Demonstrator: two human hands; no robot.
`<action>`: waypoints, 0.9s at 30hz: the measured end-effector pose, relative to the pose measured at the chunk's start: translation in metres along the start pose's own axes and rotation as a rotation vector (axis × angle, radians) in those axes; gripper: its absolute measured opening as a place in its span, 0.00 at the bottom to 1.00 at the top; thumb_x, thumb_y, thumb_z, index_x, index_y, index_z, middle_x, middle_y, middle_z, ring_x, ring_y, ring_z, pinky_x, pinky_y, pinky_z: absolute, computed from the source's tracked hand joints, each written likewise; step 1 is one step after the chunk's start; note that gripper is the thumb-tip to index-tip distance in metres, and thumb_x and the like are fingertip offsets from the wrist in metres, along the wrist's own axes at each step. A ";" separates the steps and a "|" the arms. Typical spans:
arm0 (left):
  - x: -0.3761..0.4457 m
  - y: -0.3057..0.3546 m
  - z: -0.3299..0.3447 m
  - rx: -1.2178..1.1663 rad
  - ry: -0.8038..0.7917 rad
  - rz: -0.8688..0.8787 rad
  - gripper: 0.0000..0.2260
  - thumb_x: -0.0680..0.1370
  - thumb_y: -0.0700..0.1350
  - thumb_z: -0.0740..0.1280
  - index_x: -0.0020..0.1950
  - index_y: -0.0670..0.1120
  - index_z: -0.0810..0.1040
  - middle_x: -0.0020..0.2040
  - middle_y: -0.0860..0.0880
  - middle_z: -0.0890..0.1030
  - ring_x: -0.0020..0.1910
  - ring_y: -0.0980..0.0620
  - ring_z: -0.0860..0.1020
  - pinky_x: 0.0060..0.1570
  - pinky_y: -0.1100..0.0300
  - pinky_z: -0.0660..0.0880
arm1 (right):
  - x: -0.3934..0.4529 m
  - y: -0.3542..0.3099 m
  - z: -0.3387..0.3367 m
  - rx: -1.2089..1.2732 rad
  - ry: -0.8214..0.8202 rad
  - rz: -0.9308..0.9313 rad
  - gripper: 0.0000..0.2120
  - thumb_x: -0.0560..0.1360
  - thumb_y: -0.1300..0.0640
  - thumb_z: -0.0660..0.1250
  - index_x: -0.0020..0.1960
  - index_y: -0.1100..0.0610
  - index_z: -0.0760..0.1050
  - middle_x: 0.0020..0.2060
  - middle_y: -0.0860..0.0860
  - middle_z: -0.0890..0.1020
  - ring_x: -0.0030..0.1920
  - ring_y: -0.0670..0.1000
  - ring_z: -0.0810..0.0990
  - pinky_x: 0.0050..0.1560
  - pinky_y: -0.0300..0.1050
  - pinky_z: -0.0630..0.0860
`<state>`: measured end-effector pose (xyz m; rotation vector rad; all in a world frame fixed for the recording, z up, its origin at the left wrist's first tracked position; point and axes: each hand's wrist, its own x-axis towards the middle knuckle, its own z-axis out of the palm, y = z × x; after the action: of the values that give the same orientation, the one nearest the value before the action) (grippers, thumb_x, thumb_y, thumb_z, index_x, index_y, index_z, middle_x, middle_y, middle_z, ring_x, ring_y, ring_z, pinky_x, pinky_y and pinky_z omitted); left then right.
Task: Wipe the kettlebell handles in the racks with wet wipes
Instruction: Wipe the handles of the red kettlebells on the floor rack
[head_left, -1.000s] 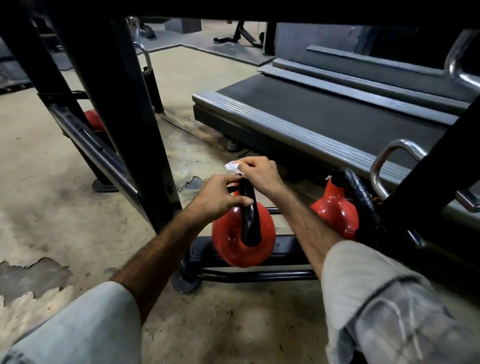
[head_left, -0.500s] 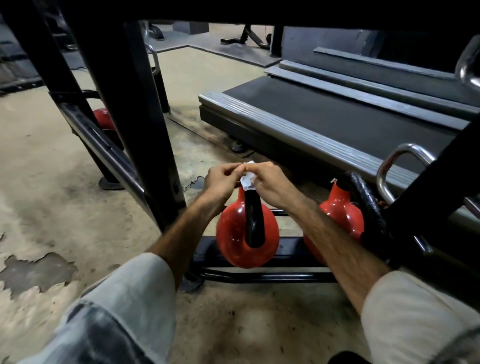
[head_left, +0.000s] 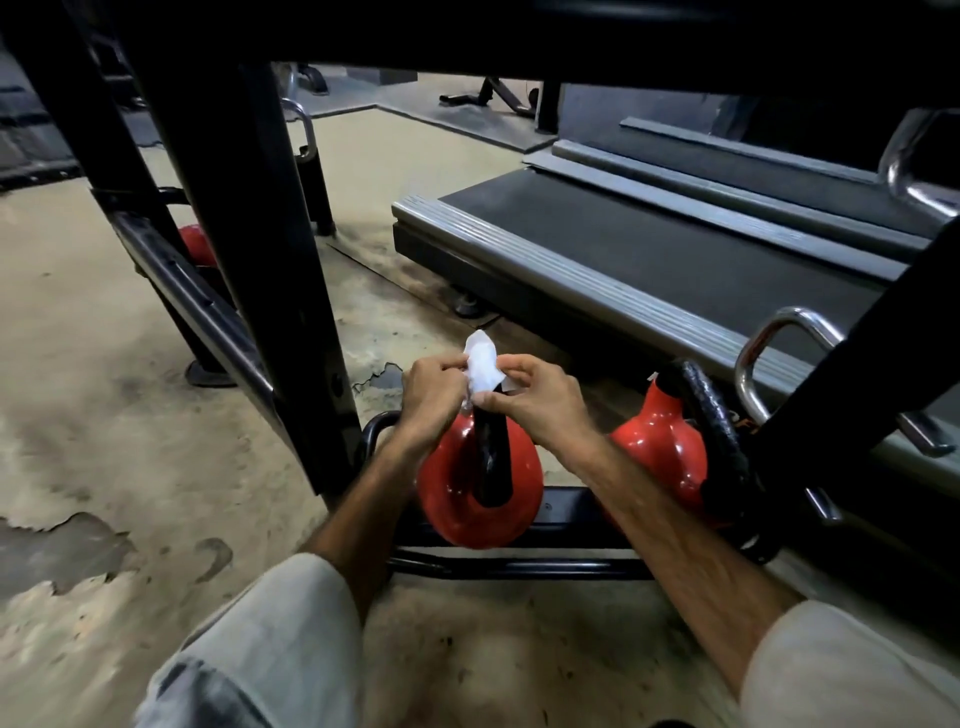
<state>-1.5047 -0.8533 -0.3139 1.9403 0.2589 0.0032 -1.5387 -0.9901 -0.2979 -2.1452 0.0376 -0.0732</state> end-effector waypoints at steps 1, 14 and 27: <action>-0.002 0.003 -0.001 -0.018 -0.008 -0.023 0.12 0.69 0.48 0.63 0.46 0.51 0.84 0.42 0.48 0.85 0.45 0.46 0.82 0.46 0.48 0.81 | -0.001 0.000 -0.001 -0.003 -0.006 0.001 0.30 0.64 0.49 0.81 0.63 0.53 0.78 0.61 0.48 0.81 0.63 0.43 0.77 0.63 0.36 0.72; -0.007 -0.001 0.010 -0.131 0.124 -0.250 0.08 0.68 0.41 0.65 0.42 0.38 0.80 0.44 0.37 0.83 0.45 0.40 0.82 0.46 0.45 0.81 | 0.000 0.003 -0.004 0.046 -0.064 0.009 0.33 0.64 0.49 0.81 0.66 0.53 0.77 0.62 0.49 0.81 0.63 0.41 0.77 0.66 0.34 0.68; -0.013 -0.004 0.022 -0.461 0.015 -0.446 0.17 0.69 0.52 0.71 0.28 0.46 0.68 0.18 0.51 0.69 0.16 0.54 0.66 0.21 0.69 0.64 | -0.001 0.010 -0.004 0.031 -0.114 0.004 0.30 0.67 0.47 0.78 0.67 0.51 0.76 0.64 0.50 0.79 0.65 0.42 0.75 0.63 0.29 0.65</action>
<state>-1.5158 -0.8746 -0.3243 1.3953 0.6386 -0.1991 -1.5398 -0.9986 -0.3037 -2.1151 -0.0251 0.0506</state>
